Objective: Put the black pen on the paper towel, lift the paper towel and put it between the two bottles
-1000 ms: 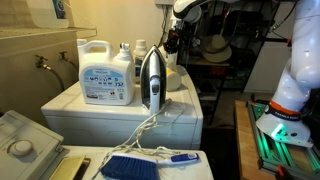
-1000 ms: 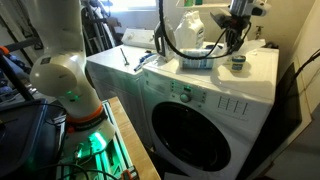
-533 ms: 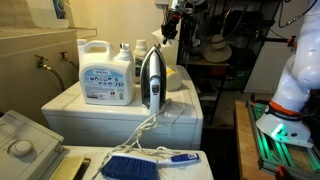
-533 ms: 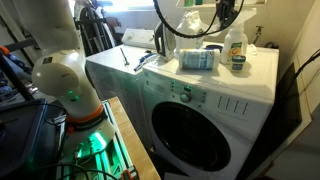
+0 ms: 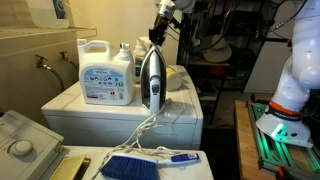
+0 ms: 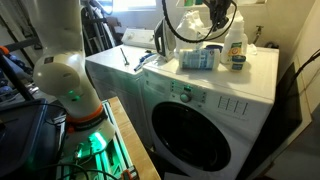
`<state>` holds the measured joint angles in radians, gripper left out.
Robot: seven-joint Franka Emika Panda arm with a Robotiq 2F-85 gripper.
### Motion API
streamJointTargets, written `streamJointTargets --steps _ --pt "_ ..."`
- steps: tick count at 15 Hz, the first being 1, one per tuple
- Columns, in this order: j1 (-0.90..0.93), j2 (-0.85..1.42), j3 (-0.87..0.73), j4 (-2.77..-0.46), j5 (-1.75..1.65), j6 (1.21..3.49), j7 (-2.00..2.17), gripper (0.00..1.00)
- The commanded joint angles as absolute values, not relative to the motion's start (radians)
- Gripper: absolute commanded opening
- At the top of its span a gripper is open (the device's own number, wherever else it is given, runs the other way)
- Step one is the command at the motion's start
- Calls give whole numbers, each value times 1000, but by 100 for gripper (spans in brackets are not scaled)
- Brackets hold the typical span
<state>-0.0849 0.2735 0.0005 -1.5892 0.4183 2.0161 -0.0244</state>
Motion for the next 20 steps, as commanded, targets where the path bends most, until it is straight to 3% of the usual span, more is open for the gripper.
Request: streamJointTargets --steps 1,20 --pt "-84 408 26 -1457 427 2006 -87 10" --pt "-64 749 80 -1061 321 1820 -112 10"
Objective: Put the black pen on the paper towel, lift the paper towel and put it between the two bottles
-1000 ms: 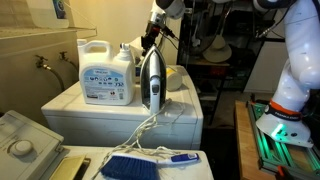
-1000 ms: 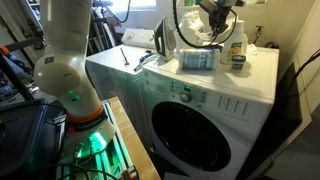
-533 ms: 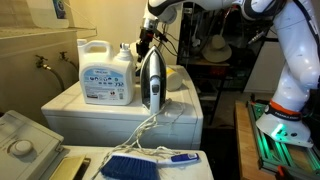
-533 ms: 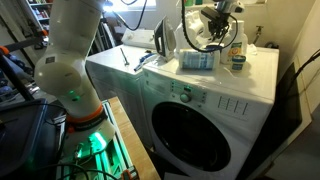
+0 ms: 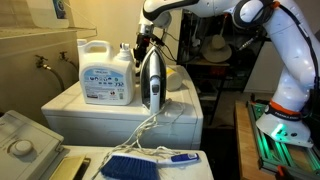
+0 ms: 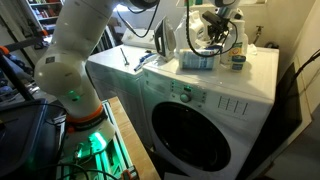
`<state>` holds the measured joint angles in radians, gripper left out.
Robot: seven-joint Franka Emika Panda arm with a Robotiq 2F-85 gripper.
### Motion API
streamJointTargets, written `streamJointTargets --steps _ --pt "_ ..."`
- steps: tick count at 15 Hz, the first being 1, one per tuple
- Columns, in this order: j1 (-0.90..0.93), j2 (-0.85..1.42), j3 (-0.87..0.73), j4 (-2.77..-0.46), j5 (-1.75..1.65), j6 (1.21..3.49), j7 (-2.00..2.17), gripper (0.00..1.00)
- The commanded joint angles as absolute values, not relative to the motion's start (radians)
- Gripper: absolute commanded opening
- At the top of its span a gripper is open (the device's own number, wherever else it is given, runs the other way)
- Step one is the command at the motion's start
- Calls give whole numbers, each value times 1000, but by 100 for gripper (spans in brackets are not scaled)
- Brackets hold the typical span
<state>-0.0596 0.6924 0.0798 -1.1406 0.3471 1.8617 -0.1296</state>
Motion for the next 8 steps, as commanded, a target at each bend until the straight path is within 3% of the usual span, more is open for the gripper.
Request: streamJointTargets --steps 1,8 --pt "-63 757 80 -1049 316 1815 -110 10" --pt "-48 790 80 -1020 280 1840 -109 10"
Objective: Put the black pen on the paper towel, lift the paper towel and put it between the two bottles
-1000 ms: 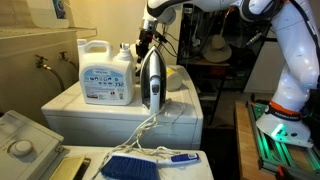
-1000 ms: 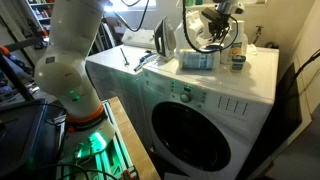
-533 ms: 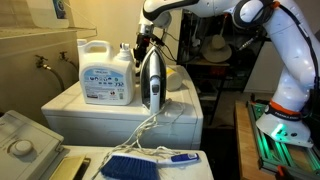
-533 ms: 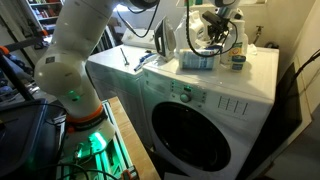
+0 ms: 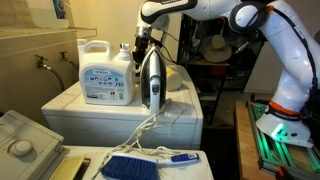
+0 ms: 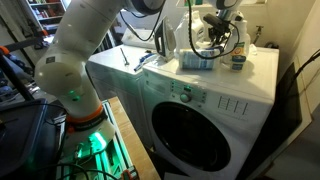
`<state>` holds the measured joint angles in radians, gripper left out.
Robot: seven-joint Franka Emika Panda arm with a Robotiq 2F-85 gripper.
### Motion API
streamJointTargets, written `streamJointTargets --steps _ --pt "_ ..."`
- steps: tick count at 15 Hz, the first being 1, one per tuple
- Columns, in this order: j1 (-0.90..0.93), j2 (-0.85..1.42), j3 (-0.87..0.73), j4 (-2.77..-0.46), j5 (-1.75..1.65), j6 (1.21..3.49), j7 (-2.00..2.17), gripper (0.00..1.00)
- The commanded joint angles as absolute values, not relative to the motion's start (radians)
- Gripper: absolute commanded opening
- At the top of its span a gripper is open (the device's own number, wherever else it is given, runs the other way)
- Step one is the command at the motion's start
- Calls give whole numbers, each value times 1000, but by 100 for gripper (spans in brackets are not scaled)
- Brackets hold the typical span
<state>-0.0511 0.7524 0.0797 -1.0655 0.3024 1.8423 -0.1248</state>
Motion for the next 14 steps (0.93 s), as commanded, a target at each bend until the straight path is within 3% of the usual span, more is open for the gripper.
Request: streamJointTargets --steps 1,3,4,7,13,14 --pt "-45 793 78 -1016 271 1840 -107 11" --pt "-40 797 76 -1008 260 1838 -102 21" --pt "-39 797 76 -1003 256 1836 -99 43" --pt "-38 793 77 -991 254 1826 -94 51" --pt "-31 773 74 -956 238 1803 -78 96" --pt "-25 768 64 -956 239 1798 -74 99"
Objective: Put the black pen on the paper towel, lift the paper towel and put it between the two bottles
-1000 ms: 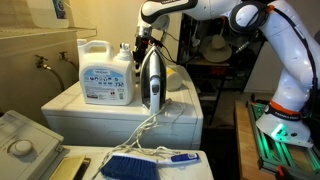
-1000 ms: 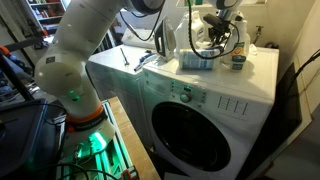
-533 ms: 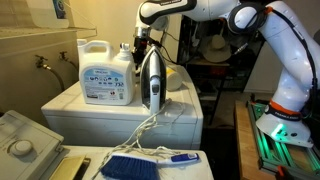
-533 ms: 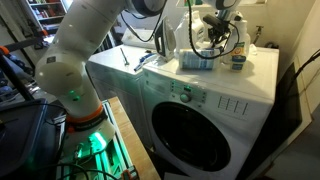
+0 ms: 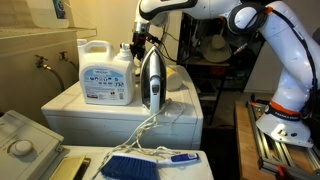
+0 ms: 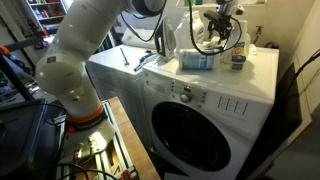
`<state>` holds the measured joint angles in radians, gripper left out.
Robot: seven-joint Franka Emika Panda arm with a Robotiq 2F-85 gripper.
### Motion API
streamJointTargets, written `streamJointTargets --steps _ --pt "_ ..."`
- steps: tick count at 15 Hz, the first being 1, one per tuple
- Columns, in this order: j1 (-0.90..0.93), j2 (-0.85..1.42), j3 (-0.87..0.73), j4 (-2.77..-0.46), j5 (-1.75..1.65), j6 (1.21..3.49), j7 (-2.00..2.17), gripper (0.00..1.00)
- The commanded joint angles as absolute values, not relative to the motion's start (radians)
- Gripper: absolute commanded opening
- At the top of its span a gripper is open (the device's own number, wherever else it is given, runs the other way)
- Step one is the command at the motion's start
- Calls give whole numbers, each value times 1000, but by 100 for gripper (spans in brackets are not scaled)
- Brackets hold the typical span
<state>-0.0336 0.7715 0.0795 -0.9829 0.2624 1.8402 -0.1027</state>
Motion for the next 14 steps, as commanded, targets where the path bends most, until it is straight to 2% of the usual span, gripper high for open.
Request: streamJointTargets --steps 1,8,14 --pt "-22 765 60 -951 230 1795 -66 100" --pt "24 688 24 -943 197 1798 121 100" --pt "72 488 -29 -1047 92 1735 271 100"
